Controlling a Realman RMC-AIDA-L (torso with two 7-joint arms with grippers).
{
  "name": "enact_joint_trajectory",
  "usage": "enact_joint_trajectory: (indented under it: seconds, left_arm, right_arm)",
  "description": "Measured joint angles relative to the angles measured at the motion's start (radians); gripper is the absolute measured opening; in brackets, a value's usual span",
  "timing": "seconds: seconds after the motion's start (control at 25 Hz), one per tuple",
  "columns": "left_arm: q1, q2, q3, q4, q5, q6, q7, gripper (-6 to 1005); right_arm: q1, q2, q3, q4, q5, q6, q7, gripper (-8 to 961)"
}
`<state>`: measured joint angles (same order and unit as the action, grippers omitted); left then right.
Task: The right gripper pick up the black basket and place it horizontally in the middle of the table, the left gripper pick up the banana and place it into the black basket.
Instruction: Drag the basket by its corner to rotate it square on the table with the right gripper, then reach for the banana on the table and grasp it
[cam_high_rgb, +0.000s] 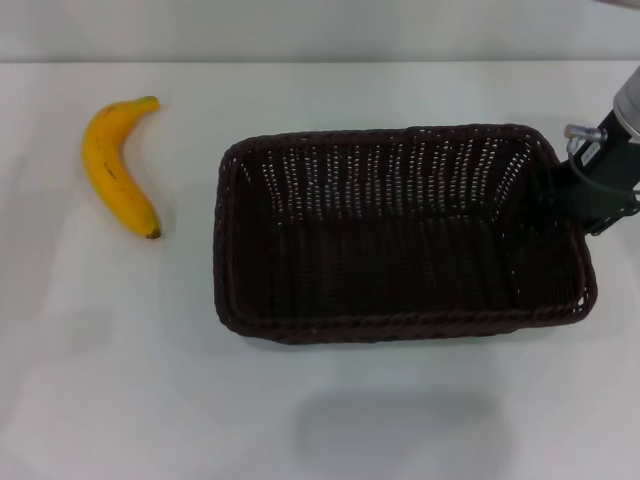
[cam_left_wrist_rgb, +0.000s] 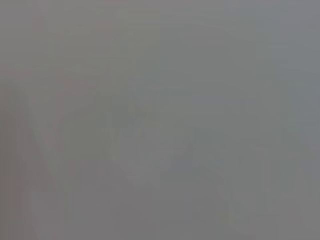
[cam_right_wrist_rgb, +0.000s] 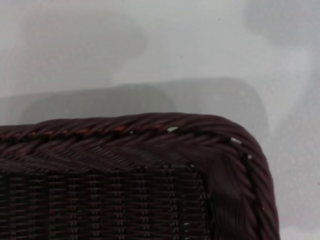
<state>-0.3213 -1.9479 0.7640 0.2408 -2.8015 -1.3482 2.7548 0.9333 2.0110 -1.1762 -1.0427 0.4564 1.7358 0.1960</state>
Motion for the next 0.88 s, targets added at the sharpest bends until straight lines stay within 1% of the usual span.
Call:
enact_joint_trajectory:
  seconds: [0.16, 0.28, 0.32, 0.36, 0.44, 0.52, 0.6, 0.68, 0.76, 0.84, 0.88]
  left_arm:
    - [0.0, 0.0, 0.0, 0.0, -0.001, 0.0, 0.001, 877]
    - [-0.001, 0.0, -0.001, 0.0, -0.001, 0.004, 0.002, 877]
    - [-0.001, 0.0, -0.001, 0.0, -0.001, 0.005, 0.002, 877]
    - [-0.001, 0.0, -0.001, 0.0, -0.001, 0.005, 0.002, 877]
    - [-0.001, 0.0, -0.002, 0.0, -0.001, 0.005, 0.002, 877]
    - [-0.001, 0.0, -0.002, 0.0, -0.001, 0.005, 0.001, 876]
    - [0.0, 0.0, -0.002, 0.0, -0.002, 0.005, 0.0, 876]
    - [0.004, 0.0, -0.002, 0.0, -0.003, 0.006, -0.001, 876]
    - [0.008, -0.001, -0.002, 0.001, -0.003, 0.007, -0.002, 876]
    - [0.014, -0.004, -0.002, 0.005, -0.003, 0.008, -0.003, 876]
    - [0.017, -0.006, -0.002, 0.01, -0.003, 0.008, -0.003, 876]
  right_arm:
    - [-0.004, 0.0, 0.004, 0.005, 0.001, 0.005, -0.001, 404]
    - [-0.008, -0.003, 0.007, -0.015, 0.005, 0.044, 0.0, 471]
    - [-0.008, -0.003, 0.007, -0.015, 0.005, 0.044, 0.0, 471]
    - [-0.008, -0.004, 0.013, -0.069, 0.006, 0.085, 0.008, 472]
    - [-0.006, -0.005, 0.02, -0.097, 0.006, 0.108, 0.013, 472]
    - [0.003, -0.01, 0.042, -0.141, 0.008, 0.14, 0.024, 473]
    - [0.017, -0.018, 0.052, -0.159, 0.014, 0.153, 0.032, 473]
    - [0.035, -0.032, 0.053, -0.163, 0.025, 0.159, 0.037, 473]
    - [0.044, -0.049, 0.051, -0.17, 0.038, 0.161, 0.039, 473]
    - [0.049, -0.074, 0.056, -0.209, 0.053, 0.161, 0.039, 473]
    - [0.049, -0.079, 0.057, -0.224, 0.055, 0.16, 0.039, 473]
